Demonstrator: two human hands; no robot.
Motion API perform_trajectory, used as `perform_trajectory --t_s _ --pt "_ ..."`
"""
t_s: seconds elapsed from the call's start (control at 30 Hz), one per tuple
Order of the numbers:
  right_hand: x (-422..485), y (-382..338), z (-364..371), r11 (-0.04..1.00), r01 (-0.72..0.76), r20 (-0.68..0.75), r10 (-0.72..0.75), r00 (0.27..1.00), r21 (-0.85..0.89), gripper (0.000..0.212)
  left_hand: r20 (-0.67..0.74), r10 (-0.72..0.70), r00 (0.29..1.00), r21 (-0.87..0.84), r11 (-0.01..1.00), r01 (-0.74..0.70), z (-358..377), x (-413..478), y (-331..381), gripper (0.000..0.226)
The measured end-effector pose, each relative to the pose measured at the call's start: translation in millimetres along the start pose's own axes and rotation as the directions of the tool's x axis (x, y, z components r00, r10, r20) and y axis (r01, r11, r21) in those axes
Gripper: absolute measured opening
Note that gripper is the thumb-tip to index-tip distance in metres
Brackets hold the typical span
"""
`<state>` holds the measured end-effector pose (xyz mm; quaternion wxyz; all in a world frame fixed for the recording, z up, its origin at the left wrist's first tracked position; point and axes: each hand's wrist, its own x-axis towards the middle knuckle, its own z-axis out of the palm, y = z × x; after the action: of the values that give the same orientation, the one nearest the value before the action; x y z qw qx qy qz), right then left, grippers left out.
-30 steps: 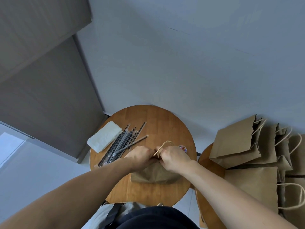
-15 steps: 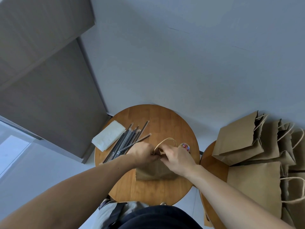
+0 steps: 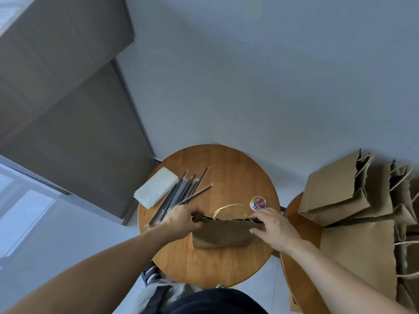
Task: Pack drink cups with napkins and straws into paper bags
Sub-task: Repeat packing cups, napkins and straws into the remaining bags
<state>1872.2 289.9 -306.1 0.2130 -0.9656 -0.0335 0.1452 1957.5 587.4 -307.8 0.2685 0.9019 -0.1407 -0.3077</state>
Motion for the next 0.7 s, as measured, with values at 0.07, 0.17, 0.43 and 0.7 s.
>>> perform_trajectory --t_s 0.07,0.17,0.43,0.7 --pt "-1 0 4 0.986 -0.084 -0.03 0.089 0.996 0.141 0.028 -0.017 -0.051 0.999 -0.075 0.996 0.05 3 -1 -4 0.024" --pt "1 -3 6 0.957 -0.161 -0.049 0.178 0.983 0.242 0.021 -0.003 -0.09 0.996 -0.12 0.989 0.089 4 -2 -10 0.02" --pt "15 -29 -25 0.916 -0.212 -0.188 0.287 0.939 0.341 0.011 -0.049 -0.053 0.997 -0.174 0.984 0.044 -28 -12 -12 0.011" --pt "36 -122 -85 0.801 -0.037 -0.368 0.315 0.875 0.597 0.013 -0.283 0.045 0.958 -0.382 0.911 -0.155 -121 -60 -18 0.022"
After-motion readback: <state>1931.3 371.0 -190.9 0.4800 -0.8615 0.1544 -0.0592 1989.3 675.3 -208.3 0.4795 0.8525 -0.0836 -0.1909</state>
